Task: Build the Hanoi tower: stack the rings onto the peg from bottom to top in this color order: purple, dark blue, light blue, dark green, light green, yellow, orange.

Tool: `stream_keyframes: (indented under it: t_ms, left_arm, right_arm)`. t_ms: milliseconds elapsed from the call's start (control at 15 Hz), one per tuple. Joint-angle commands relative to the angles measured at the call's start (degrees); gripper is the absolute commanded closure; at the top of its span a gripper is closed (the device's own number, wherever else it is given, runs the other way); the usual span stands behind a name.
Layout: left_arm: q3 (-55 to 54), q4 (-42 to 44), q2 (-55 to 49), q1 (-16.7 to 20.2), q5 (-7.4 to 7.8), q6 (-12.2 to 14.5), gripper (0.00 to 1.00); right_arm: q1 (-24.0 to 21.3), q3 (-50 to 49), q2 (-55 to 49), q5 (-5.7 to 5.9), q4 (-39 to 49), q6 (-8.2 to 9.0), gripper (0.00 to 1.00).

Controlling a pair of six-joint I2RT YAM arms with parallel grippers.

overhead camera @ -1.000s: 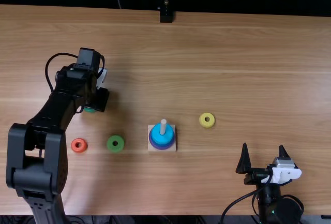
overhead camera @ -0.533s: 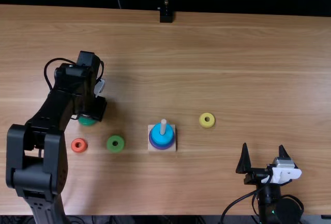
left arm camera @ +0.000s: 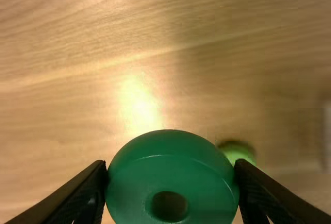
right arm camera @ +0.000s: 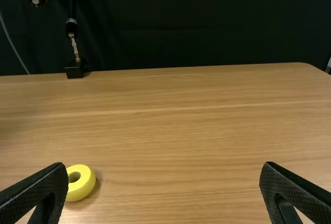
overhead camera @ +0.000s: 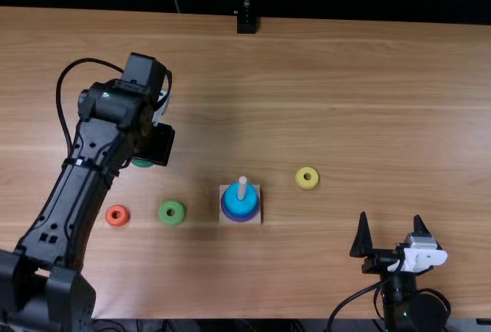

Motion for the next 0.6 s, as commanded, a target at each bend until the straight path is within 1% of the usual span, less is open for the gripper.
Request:
stream_keyframes:
  t_ms: [0,67,200,333,467,533]
  left_arm:
    - [3.19,-1.57,-0.95,-1.96,0.51,-6.21,1.00]
    - [5.39,-2.84,-1.04,-3.72,0.51,-8.22,1.00]
    - [9.43,-4.42,-1.48,-7.50,0.51,-10.54,1.00]
    - [11.89,-5.37,-1.39,-10.84,0.51,-14.12,1.00]
    - [12.59,-7.48,-1.39,-13.83,0.41,-18.66,1.00]
    - [13.21,-7.90,-1.48,-15.06,0.41,-19.82,1.00]
  right_arm:
    - [-0.62,-0.40,-0.40,-0.20,-0.47,-0.28,0.00]
    - [-0.62,-0.40,-0.40,-0.20,-0.47,-0.28,0.00]
    - [-0.62,-0.31,-0.40,-0.09,-0.47,-0.28,0.00]
    - [-0.62,-0.40,-0.40,-0.09,-0.47,-0.28,0.00]
    - [-0.62,-0.40,-0.40,-0.20,-0.47,-0.28,0.00]
    - [-0.62,-0.40,-0.40,-0.09,-0.47,-0.28,0.00]
